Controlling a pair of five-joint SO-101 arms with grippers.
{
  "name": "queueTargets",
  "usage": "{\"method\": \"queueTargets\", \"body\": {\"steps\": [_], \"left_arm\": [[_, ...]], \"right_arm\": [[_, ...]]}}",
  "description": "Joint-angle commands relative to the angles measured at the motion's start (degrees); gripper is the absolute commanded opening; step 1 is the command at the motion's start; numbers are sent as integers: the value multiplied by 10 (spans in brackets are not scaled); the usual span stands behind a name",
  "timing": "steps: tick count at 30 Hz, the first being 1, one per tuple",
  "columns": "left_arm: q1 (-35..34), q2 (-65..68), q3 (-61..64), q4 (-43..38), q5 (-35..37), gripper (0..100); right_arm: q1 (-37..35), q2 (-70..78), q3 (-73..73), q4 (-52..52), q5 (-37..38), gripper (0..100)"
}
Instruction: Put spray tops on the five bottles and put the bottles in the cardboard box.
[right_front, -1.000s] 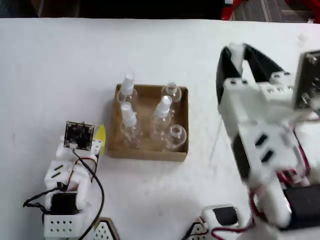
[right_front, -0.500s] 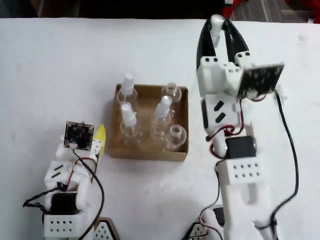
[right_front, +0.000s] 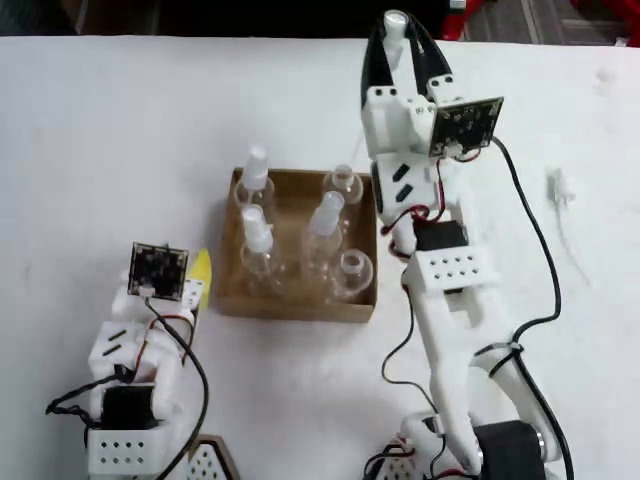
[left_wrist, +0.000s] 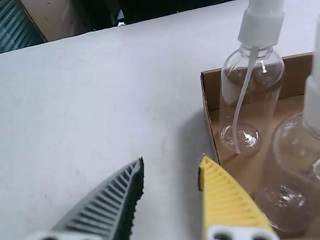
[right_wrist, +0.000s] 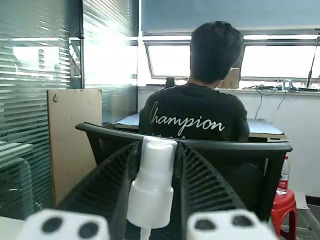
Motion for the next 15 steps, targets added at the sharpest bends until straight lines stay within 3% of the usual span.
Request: {"method": "queueTargets", "body": {"steps": [1,8,15], "left_arm": [[5,-3,1,-5,-3,165],[5,-3,1,-4,-4,165],[3,-3,1,-3,-4,165]], "right_arm": [[-20,-15,-4,-13,8,16],[-53,14,-7,-55,133,16],[-74,2,1,-84,149,16]]}}
